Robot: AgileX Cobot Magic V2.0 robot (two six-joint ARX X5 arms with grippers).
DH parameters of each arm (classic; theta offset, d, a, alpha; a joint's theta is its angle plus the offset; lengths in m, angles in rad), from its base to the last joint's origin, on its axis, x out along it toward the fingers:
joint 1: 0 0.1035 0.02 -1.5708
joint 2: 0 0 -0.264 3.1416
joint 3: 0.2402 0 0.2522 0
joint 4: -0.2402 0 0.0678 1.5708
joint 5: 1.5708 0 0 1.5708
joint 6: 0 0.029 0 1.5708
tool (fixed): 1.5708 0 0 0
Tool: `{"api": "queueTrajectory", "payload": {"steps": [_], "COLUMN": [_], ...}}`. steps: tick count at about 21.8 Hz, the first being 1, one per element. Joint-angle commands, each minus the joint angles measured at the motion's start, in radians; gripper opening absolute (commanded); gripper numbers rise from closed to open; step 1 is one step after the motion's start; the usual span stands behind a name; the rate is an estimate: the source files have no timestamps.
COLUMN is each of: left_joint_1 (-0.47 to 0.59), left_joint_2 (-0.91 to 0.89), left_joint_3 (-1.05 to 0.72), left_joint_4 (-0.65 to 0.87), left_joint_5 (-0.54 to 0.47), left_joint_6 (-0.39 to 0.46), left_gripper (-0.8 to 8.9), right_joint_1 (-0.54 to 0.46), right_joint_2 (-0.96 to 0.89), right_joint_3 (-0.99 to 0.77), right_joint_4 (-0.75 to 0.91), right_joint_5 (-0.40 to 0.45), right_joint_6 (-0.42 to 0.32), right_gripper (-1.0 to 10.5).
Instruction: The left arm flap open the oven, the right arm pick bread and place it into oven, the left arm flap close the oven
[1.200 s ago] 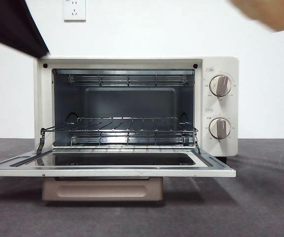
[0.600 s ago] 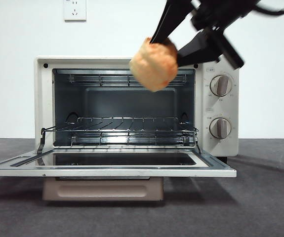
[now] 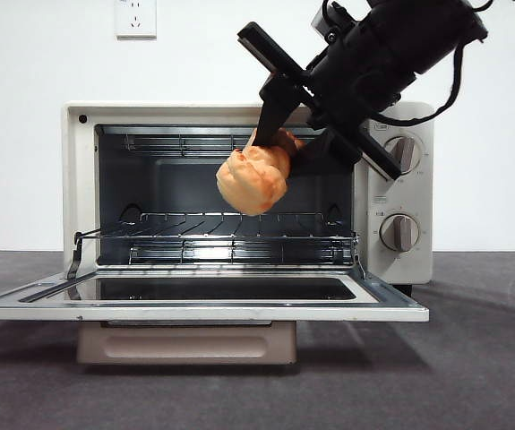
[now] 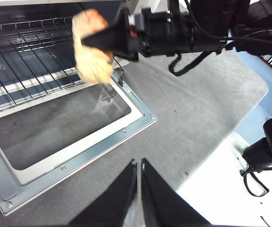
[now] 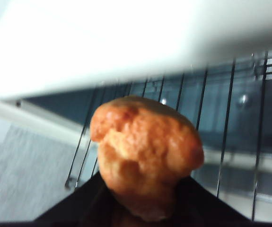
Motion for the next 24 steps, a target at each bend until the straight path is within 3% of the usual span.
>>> {"api": "queueTrajectory", "payload": {"steps": [1, 7, 10, 20, 24], "left_joint_1": [-0.007, -0.007, -0.007, -0.007, -0.007], "left_joint_2": [0.001, 0.001, 0.001, 0.001, 0.001], "left_joint_3": [0.018, 0.018, 0.018, 0.018, 0.018], "left_joint_4": [-0.001, -0.018, -0.018, -0.018, -0.018], "left_joint_5": [-0.001, -0.001, -0.001, -0.001, -0.001], "left_joint_6": [-0.012, -0.012, -0.012, -0.013, -0.016], "left_gripper": [0.19, 0.19, 0.19, 0.19, 0.19], "right_joint_1": [0.005, -0.001, -0.001, -0.001, -0.001], "right_joint_2": [0.022, 0.024, 0.024, 0.028, 0.027], "right_joint_3": [0.019, 0.019, 0.019, 0.019, 0.019], "right_joint_4": [0.017, 0.036, 0.038, 0.033, 0.033], "right_joint_5": [0.045, 0.105, 0.131, 0.143, 0.129], "right_joint_6": [0.022, 0.029, 0.03, 0.027, 0.027], "right_gripper": [1.3, 1.4, 2.5, 4.2, 4.3]}}
